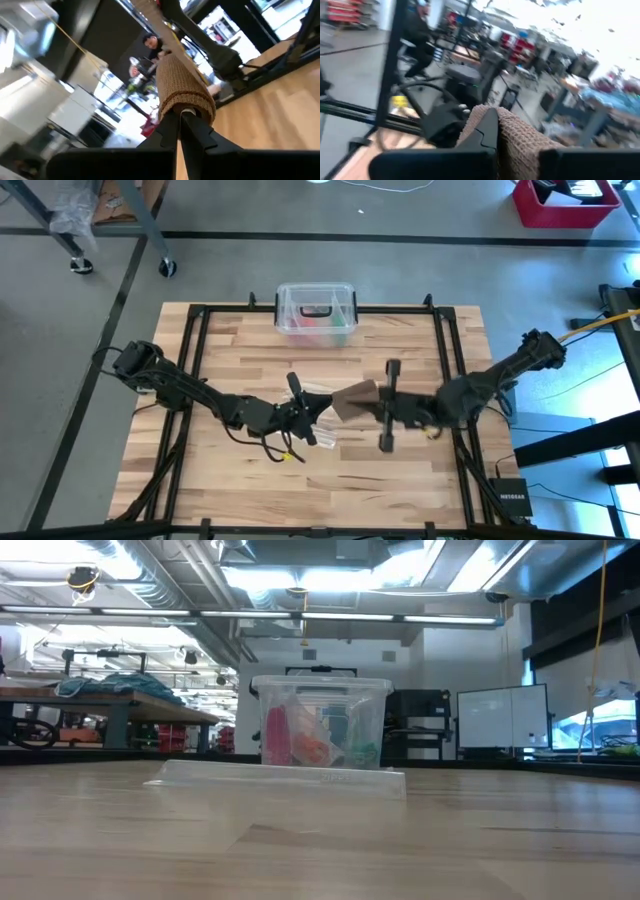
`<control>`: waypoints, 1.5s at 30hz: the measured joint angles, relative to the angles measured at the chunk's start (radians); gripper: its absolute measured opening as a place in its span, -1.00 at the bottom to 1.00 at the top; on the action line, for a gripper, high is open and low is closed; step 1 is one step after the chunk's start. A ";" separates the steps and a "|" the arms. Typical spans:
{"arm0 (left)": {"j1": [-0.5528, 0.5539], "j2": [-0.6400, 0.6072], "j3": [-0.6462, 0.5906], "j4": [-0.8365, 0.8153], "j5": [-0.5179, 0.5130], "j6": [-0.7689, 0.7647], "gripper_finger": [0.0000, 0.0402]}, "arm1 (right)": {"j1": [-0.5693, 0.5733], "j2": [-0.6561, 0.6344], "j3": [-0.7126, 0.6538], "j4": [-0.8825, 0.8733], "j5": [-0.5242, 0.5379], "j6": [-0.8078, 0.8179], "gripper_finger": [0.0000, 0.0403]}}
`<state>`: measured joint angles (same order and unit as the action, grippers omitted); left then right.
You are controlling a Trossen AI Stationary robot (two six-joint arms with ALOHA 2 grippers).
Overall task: Roll bandage
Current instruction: Roll the brown bandage
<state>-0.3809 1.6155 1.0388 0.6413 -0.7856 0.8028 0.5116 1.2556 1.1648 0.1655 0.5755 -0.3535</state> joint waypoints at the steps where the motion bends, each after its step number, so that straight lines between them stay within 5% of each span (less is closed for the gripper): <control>1: -0.003 0.000 0.000 -0.015 0.009 -0.034 -1.00 | -0.021 0.000 0.000 -0.005 0.000 0.027 -0.95; 9: -0.004 0.000 0.000 -0.050 0.083 -0.227 -1.00 | -0.180 0.022 0.002 -0.141 0.021 0.279 -0.89; 24: 0.078 0.031 0.000 -0.170 0.100 -0.675 -1.00 | -0.384 0.107 0.002 -0.503 -0.032 0.647 -0.07; 35: 0.125 0.084 -0.001 -0.274 0.155 -0.741 -1.00 | -0.467 0.198 0.000 -0.665 -0.234 0.900 0.00; 45: 0.129 0.084 -0.001 -0.312 0.155 -0.760 -1.00 | -0.482 0.194 0.001 -0.604 -0.358 1.100 0.00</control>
<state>-0.2523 1.6997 1.0378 0.3298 -0.6307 0.0425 0.0297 1.4498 1.1656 -0.4385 0.2172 0.7461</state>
